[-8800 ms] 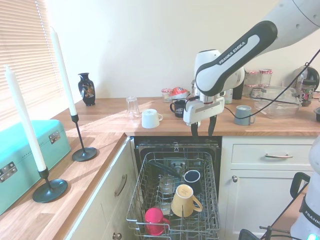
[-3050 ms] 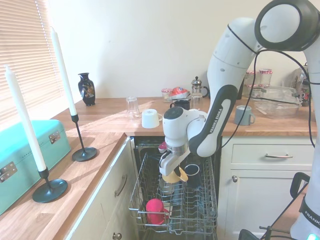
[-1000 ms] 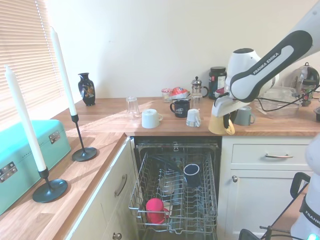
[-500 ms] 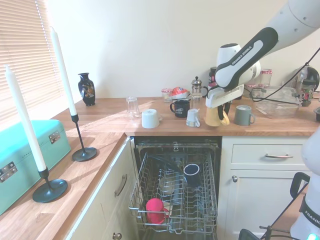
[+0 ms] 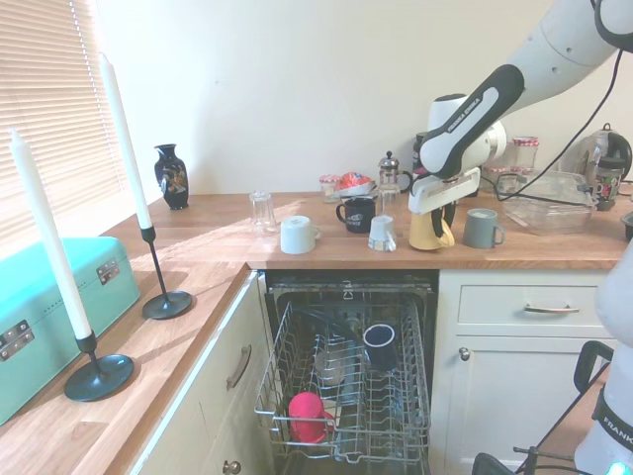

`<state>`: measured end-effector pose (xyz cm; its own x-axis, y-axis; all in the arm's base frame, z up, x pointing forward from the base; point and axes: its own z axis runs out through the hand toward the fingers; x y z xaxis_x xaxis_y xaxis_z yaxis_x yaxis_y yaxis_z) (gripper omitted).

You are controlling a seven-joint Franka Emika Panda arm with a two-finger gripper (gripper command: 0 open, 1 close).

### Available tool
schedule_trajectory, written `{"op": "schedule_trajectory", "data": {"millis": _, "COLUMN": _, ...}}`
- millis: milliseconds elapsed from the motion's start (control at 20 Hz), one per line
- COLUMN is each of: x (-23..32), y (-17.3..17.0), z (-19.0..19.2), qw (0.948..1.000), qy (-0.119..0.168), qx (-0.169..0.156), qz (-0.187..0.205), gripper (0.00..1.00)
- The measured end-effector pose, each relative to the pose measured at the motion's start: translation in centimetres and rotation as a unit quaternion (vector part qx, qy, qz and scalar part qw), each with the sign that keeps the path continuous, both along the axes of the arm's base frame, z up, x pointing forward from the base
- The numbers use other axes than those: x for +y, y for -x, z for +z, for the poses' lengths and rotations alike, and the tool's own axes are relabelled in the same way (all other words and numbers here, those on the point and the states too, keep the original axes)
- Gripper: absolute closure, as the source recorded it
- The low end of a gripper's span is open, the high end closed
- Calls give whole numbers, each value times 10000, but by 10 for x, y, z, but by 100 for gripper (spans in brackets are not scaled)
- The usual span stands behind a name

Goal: Unload the yellow mug from the dishwasher

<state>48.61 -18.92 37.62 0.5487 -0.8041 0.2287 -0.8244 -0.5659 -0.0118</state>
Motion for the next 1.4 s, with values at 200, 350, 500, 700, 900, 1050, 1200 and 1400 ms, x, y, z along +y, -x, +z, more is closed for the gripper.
{"op": "schedule_trajectory", "data": {"millis": 200, "x": -14, "y": -10, "z": -8, "qw": 10000, "qy": -20, "qx": 96, "qz": 8, "gripper": 100}}
{"op": "schedule_trajectory", "data": {"millis": 350, "x": -22, "y": -11, "z": -7, "qw": 9999, "qy": -67, "qx": 134, "qz": -67, "gripper": 0}}
{"op": "schedule_trajectory", "data": {"millis": 500, "x": -28, "y": -8, "z": -8, "qw": 9996, "qy": -173, "qx": 160, "qz": -171, "gripper": 0}}
{"op": "schedule_trajectory", "data": {"millis": 700, "x": -28, "y": -9, "z": -9, "qw": 9996, "qy": -174, "qx": 165, "qz": -173, "gripper": 0}}
{"op": "schedule_trajectory", "data": {"millis": 900, "x": -24, "y": -10, "z": -13, "qw": 9996, "qy": -180, "qx": 190, "qz": -134, "gripper": 0}}
{"op": "schedule_trajectory", "data": {"millis": 1050, "x": -21, "y": -12, "z": -17, "qw": 9996, "qy": -180, "qx": 204, "qz": -111, "gripper": 0}}
{"op": "schedule_trajectory", "data": {"millis": 1200, "x": -21, "y": -13, "z": -13, "qw": 9997, "qy": -157, "qx": 127, "qz": -125, "gripper": 0}}
{"op": "schedule_trajectory", "data": {"millis": 1400, "x": -14, "y": -11, "z": 18, "qw": 9998, "qy": -79, "qx": -118, "qz": -141, "gripper": 0}}
